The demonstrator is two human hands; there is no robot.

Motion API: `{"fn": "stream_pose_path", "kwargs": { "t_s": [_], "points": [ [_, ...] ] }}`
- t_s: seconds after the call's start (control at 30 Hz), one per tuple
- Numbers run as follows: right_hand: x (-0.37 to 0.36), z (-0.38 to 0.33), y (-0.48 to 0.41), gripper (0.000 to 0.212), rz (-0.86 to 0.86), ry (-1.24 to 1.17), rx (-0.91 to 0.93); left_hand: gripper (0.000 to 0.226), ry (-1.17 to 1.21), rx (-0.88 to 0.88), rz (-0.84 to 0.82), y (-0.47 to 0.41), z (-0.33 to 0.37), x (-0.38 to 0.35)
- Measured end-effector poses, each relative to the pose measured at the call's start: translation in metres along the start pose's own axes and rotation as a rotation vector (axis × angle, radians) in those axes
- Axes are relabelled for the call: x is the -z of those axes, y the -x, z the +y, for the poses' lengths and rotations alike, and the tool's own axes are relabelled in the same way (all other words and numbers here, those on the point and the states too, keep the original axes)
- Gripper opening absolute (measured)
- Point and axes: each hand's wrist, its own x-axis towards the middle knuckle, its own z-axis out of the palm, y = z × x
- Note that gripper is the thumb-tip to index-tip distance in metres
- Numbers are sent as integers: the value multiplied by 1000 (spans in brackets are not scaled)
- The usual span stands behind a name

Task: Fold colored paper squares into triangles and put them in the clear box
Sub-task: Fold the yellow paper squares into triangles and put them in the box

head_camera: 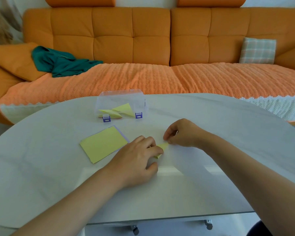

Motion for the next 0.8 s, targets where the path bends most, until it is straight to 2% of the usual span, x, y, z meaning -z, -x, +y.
{"fn": "stream_pose_path", "kwargs": {
  "t_s": [0.2, 0.3, 0.4, 0.8],
  "points": [
    [-5, 0, -1, 24, 57, -30, -25, 43, -5, 11, 4, -1, 0, -2],
    [-2, 2, 2, 9, 13, -71, 15, 41, -14, 17, 8, -2, 2, -2],
    [-2, 3, 4, 30, -43, -12, 33, 40, -23, 26, 5, -3, 5, -1],
    [-5, -8, 0, 27, -46, 46, -42, 38, 121, 61, -17, 9, 4, -1]
  ]
}}
